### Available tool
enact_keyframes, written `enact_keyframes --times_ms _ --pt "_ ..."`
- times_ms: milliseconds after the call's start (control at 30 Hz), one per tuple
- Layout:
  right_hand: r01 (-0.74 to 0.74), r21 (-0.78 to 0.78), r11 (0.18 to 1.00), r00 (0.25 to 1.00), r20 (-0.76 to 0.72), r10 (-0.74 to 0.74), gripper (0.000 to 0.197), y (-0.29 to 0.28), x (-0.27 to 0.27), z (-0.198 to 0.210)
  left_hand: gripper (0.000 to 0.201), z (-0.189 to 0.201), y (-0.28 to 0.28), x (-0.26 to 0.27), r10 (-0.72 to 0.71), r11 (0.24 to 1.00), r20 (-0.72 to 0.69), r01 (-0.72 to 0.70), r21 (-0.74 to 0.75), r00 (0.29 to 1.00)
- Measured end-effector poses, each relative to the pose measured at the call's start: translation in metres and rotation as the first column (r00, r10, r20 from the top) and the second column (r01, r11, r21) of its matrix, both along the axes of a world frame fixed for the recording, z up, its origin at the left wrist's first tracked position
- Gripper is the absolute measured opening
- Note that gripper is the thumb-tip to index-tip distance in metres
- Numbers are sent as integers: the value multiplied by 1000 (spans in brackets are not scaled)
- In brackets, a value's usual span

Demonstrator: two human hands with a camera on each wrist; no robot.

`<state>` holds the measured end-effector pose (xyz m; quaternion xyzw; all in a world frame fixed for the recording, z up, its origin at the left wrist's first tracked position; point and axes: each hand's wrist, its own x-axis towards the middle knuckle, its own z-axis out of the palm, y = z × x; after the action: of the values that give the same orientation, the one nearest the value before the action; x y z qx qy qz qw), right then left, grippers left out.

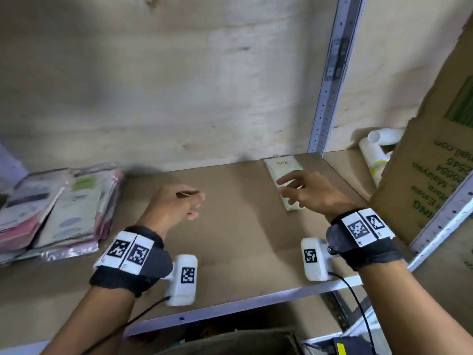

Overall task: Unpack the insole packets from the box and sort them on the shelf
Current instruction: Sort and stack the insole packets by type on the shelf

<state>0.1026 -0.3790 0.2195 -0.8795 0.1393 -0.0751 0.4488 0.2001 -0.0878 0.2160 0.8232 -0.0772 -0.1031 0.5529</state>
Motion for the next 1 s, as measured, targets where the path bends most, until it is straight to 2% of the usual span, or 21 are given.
enact_keyframes --times_ms 200,367,500,600,733,833,900,967,1000 --pt "-231 33 972 969 -78 233 20 99 17 0 8 20 115 -2 131 991 65 -130 -14 989" --pt "-380 87 921 918 -84 387 21 206 58 -7 7 24 180 7 226 974 41 -224 -42 973" --pt "-373 155 915 918 -83 388 11 277 103 -10 8 26 217 19 274 961 42 -271 -56 961" --pt "-319 241 917 938 -57 341 20 318 133 -9 11 27 231 25 289 955 37 -285 -88 957" --pt "-310 256 916 944 -29 328 32 352 157 -14 7 26 240 34 325 943 46 -320 -95 945" --pt "-336 253 907 919 -123 375 23 363 162 -23 7 22 247 36 361 931 48 -356 -82 931" --pt "-337 227 914 908 -180 380 29 360 161 -28 5 20 249 35 372 926 40 -368 -80 927" --pt "-326 247 912 918 -147 368 18 351 156 -29 5 18 248 33 378 924 29 -375 -80 925" --pt "-317 273 908 922 -135 363 21 344 153 -29 5 17 247 32 379 923 28 -377 -75 925"
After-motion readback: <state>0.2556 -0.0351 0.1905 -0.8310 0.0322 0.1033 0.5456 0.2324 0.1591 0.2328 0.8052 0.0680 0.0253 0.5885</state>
